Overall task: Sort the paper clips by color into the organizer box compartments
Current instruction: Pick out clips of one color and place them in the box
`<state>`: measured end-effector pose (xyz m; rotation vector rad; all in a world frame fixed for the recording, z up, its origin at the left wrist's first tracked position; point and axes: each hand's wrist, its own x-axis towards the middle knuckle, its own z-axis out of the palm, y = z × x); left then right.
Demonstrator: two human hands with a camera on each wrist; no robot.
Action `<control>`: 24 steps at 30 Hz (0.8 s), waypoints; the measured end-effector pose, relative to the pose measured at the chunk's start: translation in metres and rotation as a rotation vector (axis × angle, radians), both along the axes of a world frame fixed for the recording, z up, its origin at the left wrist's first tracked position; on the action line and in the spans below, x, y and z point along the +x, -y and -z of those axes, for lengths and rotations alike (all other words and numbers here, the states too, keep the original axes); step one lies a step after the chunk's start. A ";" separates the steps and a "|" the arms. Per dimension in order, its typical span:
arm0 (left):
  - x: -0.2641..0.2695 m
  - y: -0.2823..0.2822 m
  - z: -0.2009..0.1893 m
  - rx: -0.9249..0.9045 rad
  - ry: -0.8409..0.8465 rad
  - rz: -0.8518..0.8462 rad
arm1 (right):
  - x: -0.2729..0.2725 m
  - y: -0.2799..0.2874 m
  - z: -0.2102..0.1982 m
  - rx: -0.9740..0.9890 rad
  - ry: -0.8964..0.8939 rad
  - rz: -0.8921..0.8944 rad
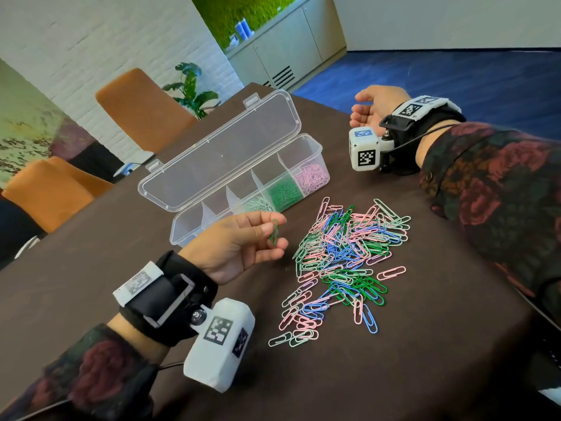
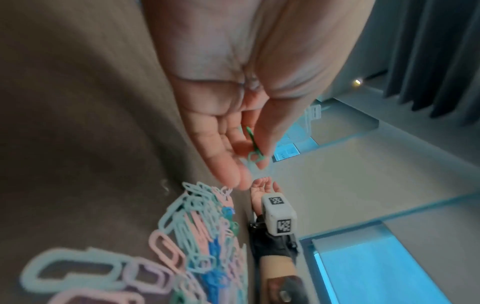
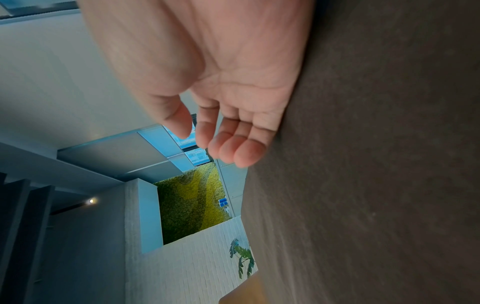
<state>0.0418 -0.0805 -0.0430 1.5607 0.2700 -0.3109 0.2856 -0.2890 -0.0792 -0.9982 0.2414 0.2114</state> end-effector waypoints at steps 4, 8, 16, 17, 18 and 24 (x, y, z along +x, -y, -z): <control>0.001 0.001 -0.005 -0.215 -0.066 0.033 | -0.001 0.001 -0.002 0.010 -0.005 -0.010; 0.003 0.013 -0.003 0.090 -0.013 0.098 | -0.001 0.001 -0.002 0.016 -0.010 -0.017; 0.017 0.022 -0.003 1.149 0.129 0.565 | 0.000 0.000 -0.001 0.024 -0.007 -0.017; 0.018 0.023 -0.003 1.176 0.140 0.570 | 0.000 0.000 -0.001 0.026 -0.005 -0.018; 0.018 0.024 -0.003 1.196 0.143 0.580 | 0.000 0.000 -0.001 0.027 -0.002 -0.017; 0.014 0.017 -0.001 0.838 -0.008 0.488 | -0.001 0.002 -0.001 0.025 -0.002 -0.022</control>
